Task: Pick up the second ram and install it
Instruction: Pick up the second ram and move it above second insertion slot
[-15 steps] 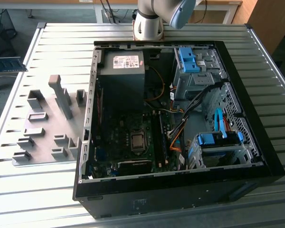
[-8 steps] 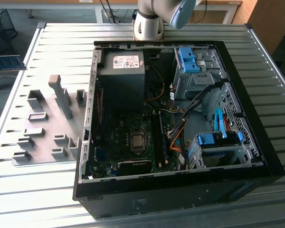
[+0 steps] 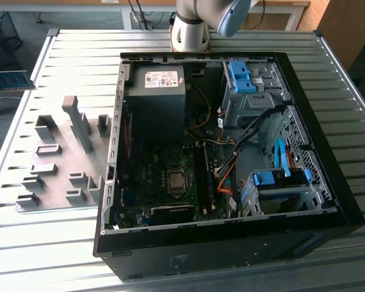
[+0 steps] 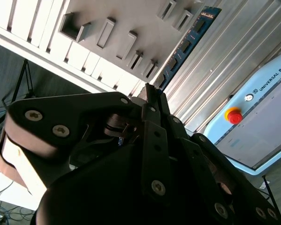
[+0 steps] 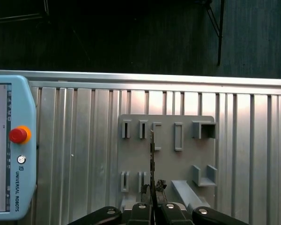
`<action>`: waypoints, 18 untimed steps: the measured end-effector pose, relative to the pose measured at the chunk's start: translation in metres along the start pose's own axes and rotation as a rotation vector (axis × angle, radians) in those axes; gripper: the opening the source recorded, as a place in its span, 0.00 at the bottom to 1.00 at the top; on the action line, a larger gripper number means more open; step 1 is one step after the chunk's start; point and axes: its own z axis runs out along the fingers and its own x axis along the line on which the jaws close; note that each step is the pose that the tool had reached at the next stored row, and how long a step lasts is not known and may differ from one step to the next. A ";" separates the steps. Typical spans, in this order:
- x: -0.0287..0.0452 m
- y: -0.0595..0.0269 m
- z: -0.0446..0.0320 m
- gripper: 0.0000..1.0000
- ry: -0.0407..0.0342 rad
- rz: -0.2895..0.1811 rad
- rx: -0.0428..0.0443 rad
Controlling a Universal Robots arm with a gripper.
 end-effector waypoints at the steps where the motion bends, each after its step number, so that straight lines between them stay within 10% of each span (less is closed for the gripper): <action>1: 0.0000 -0.0005 0.0000 0.14 0.0000 0.000 0.0000; 18: 0.0001 -0.0079 -0.0002 0.14 0.0000 0.000 0.0001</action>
